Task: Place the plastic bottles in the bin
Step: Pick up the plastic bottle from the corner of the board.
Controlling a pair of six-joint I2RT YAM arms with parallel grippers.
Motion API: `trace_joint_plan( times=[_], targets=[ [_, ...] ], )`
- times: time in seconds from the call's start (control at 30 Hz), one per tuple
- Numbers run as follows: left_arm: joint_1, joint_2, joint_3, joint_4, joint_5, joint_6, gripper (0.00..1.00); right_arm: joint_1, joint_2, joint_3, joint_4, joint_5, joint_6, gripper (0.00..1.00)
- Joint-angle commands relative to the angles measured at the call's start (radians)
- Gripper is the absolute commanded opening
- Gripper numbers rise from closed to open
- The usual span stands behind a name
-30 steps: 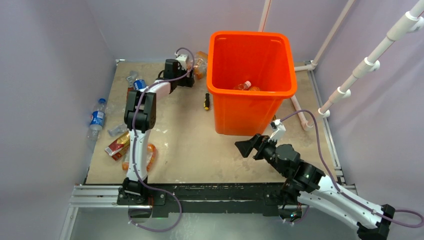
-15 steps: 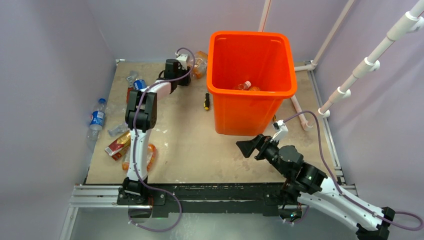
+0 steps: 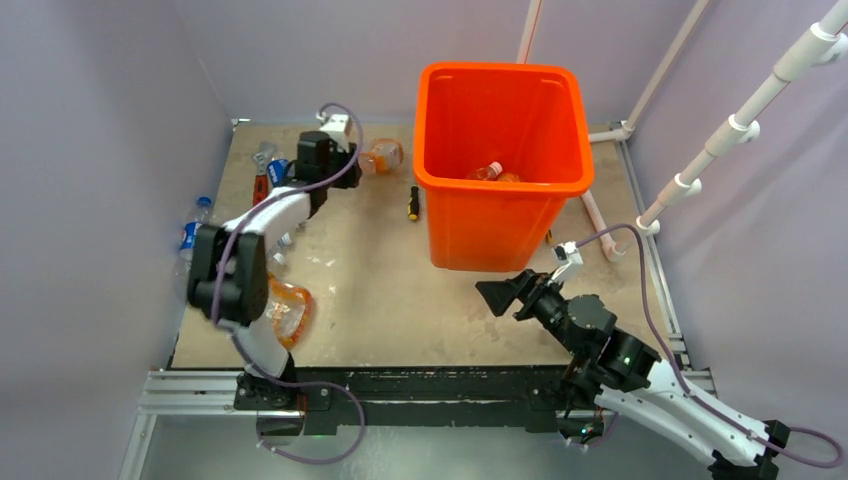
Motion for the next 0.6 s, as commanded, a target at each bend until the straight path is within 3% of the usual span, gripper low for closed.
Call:
trace_joint_plan(
  times=[0.0, 0.17, 0.3, 0.57],
  targets=[
    [-0.005, -0.358, -0.064, -0.123, -0.075, -0.045, 0.0, 0.003, -0.003, 0.007, 0.074, -0.077, -0.071, 0.98],
    [-0.005, -0.689, -0.09, -0.365, -0.162, -0.094, 0.0, 0.002, -0.003, 0.046, 0.148, -0.265, -0.15, 0.94],
    [-0.005, -0.907, -0.091, -0.455, -0.156, -0.167, 0.0, 0.003, 0.039, 0.111, 0.21, -0.421, -0.189, 0.92],
    [-0.006, -1.092, 0.006, -0.55, 0.016, -0.288, 0.0, 0.002, 0.223, 0.391, 0.215, -0.707, -0.345, 0.91]
  ],
)
